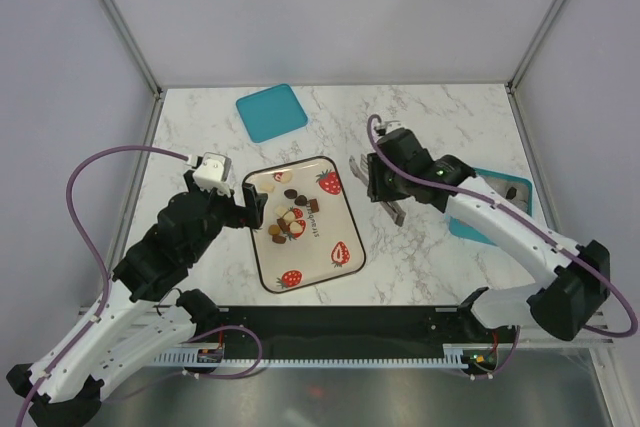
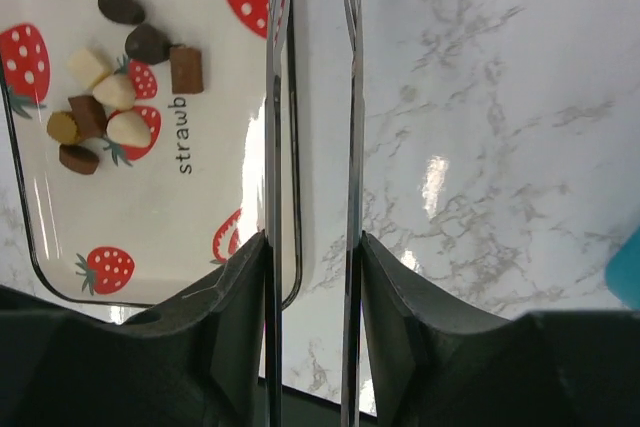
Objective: Pack the chocolate
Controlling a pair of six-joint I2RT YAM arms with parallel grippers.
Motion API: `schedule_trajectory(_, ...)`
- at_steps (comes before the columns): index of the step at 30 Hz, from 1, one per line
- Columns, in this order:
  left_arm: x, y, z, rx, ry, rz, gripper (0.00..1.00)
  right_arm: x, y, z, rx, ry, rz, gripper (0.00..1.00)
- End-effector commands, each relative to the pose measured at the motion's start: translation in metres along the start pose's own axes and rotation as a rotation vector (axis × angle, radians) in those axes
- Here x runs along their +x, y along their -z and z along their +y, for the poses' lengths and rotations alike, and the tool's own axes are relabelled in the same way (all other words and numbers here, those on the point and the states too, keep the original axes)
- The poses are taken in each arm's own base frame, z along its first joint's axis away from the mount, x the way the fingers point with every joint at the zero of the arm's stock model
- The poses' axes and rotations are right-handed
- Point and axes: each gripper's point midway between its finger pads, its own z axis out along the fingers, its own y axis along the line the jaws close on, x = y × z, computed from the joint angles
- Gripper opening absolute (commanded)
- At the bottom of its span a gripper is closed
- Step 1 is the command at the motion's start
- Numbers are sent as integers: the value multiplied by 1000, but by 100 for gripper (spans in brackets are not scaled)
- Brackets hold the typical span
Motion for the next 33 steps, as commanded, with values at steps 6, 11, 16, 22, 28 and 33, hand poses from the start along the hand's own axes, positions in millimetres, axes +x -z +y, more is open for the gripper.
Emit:
schedule_trajectory(6, -7, -2, 11, -56, -16, -41, 100, 27, -25, 81, -132, 116, 41, 49)
schedule_trajectory(11, -6, -3, 11, -58, -17, -38, 100, 44, -39, 101, -154, 133, 76, 50)
schedule_trajectory(16, -6, -2, 11, -58, -17, -38, 100, 55, -48, 111, -157, 151, 94, 51)
schedule_trajectory(22, -6, -2, 11, -59, -16, -39, 100, 68, -67, 114, -129, 184, 138, 51)
schedule_trajectory(28, -6, -3, 11, -61, -16, -38, 100, 78, -71, 117, -123, 204, 156, 50)
schedule_trajectory(33, -5, -3, 11, -59, -19, -34, 100, 82, -70, 115, -113, 209, 171, 49)
